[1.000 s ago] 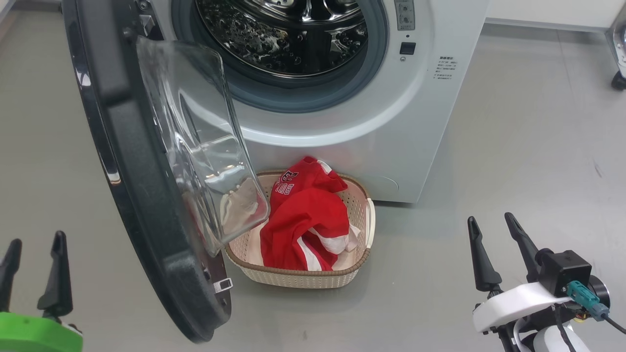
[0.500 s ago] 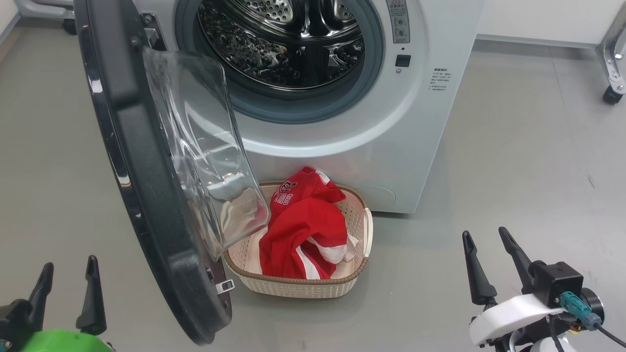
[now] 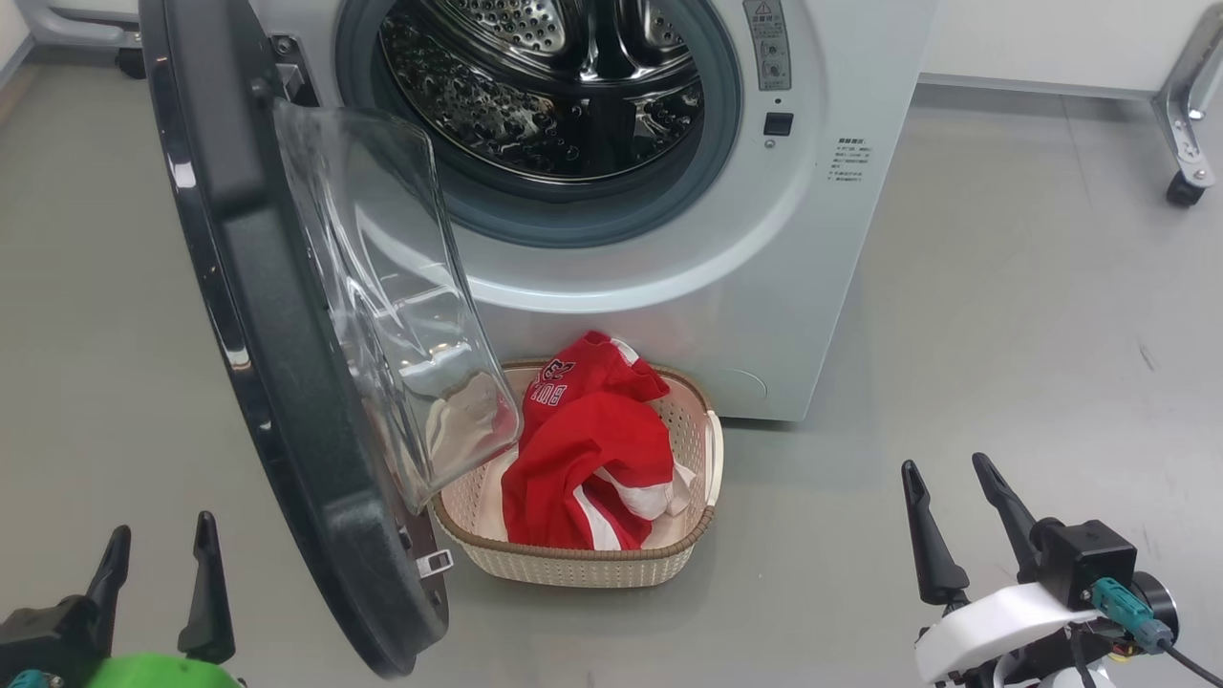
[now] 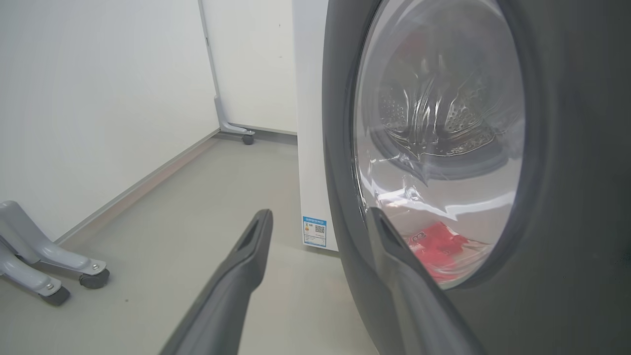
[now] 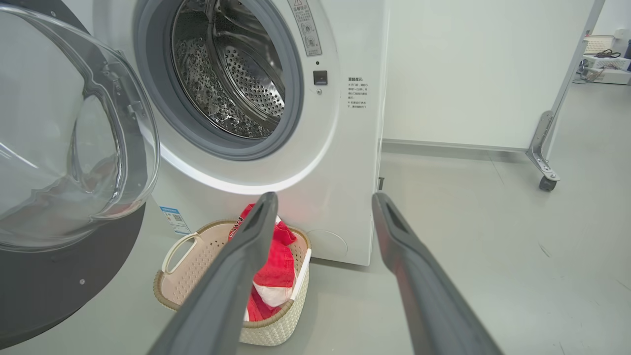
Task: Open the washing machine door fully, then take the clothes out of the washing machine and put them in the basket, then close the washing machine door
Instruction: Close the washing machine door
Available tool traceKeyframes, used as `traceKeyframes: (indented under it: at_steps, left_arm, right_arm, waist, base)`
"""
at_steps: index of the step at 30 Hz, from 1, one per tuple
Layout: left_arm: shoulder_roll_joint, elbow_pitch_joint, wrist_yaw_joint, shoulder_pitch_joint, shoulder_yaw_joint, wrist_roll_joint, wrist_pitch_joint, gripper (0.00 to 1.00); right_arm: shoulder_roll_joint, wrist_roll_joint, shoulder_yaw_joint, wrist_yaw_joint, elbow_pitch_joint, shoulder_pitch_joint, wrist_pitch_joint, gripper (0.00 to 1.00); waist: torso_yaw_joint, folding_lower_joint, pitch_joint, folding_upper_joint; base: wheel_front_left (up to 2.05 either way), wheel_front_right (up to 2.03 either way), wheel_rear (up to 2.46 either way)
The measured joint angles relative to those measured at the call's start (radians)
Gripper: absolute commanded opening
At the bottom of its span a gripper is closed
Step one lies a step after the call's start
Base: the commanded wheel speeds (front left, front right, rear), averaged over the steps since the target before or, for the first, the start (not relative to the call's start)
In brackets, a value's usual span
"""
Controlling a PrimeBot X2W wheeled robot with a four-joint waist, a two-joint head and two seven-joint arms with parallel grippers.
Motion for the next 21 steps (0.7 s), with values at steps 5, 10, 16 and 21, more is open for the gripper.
traceKeyframes:
  at_steps: [5,10,16,21]
  left_arm:
    - [-0.004,0.004,0.001,0.002,-0.01,0.009,-0.008,1.0]
    - [-0.006,0.009,0.011,0.002,-0.016,0.017,-0.009,1.0]
    - [-0.008,0.016,0.018,0.002,-0.019,0.02,-0.018,1.0]
    - [-0.008,0.02,0.021,0.001,-0.02,0.027,-0.021,0.37]
  right_arm:
    - [0.001,0.0,0.0,-0.008,-0.002,0.002,0.0,1.0]
    - [0.0,-0.001,0.0,-0.009,-0.009,0.002,0.0,1.0]
    - [0.0,-0.003,0.0,-0.009,-0.012,0.002,0.0,1.0]
    - [0.0,-0.003,0.0,-0.009,-0.012,0.002,0.0,1.0]
  waist:
    - [-0.002,0.0,0.004,0.0]
    - [-0.002,0.0,0.01,0.0]
    - [-0.002,0.0,0.016,0.0]
    - [-0.001,0.0,0.017,0.0]
  base:
    - [0.0,0.0,0.0]
    - [0.0,0.0,0.0]
    - [0.0,0.0,0.0]
    - [0.0,0.0,0.0]
